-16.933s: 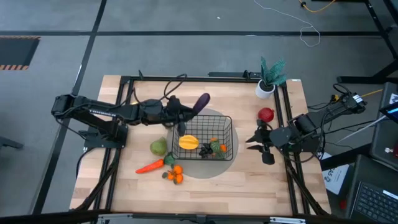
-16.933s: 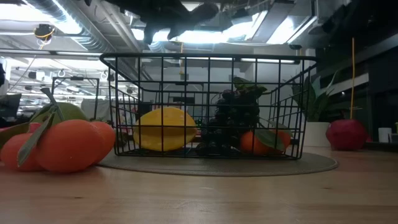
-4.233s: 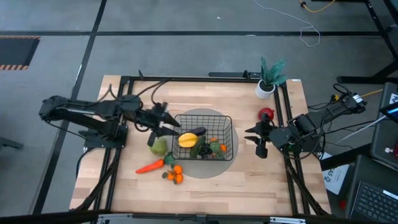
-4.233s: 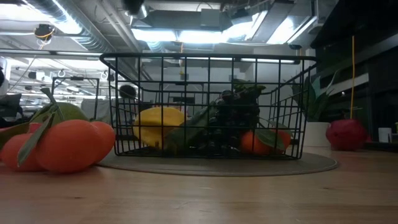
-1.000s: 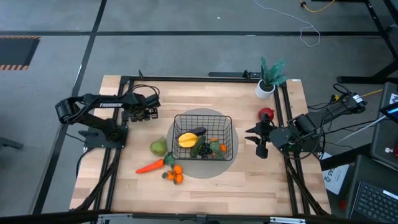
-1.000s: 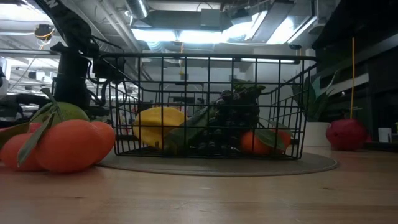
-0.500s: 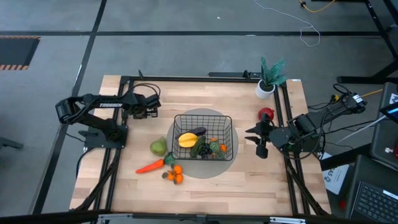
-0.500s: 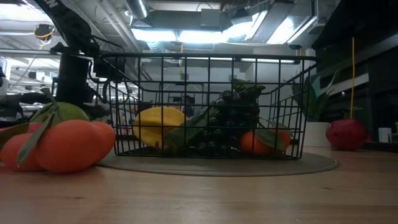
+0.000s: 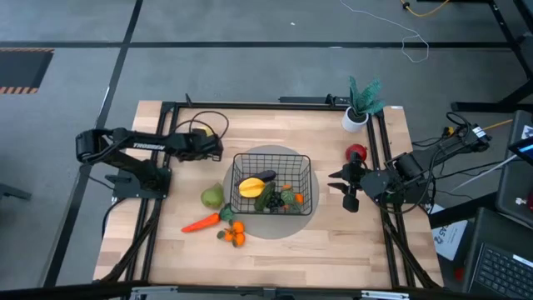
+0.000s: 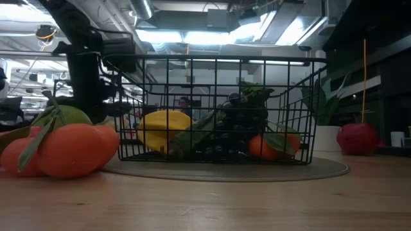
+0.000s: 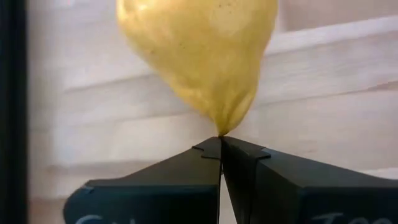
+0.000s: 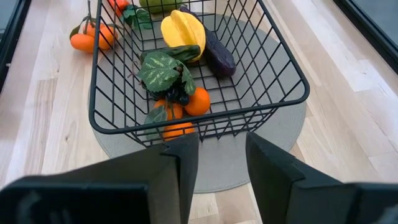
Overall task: Build produce basket
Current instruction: Put the yellow pear into the black wire basket
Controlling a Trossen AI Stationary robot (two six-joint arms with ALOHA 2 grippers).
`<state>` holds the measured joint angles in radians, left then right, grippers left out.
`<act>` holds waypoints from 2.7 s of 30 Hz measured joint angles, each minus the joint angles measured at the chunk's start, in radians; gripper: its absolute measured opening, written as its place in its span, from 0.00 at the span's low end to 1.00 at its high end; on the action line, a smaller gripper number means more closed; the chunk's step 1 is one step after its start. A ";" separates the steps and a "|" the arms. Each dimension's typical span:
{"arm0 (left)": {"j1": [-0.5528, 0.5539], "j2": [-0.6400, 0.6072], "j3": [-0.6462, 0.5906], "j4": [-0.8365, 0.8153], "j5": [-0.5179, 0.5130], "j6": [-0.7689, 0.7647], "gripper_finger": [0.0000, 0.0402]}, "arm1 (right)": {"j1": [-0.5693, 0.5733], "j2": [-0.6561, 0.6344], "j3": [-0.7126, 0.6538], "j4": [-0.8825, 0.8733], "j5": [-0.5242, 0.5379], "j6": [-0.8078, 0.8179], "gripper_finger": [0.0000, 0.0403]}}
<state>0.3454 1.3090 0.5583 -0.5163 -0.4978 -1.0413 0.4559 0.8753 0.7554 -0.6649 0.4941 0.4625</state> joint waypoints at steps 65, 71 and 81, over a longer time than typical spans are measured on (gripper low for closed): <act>-0.486 -0.101 0.324 0.639 -0.060 0.843 0.00 | 0.000 0.000 0.000 0.000 0.002 0.000 0.31; -0.557 -0.101 0.324 0.709 0.016 0.937 0.00 | 0.000 0.000 0.000 0.000 0.002 0.000 0.31; -0.635 -0.101 0.324 0.795 0.216 1.100 0.00 | 0.000 0.000 0.000 0.001 0.003 0.000 0.31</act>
<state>-0.2895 1.2083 0.8822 0.2790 -0.2813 0.0591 0.4559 0.8749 0.7553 -0.6643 0.4969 0.4627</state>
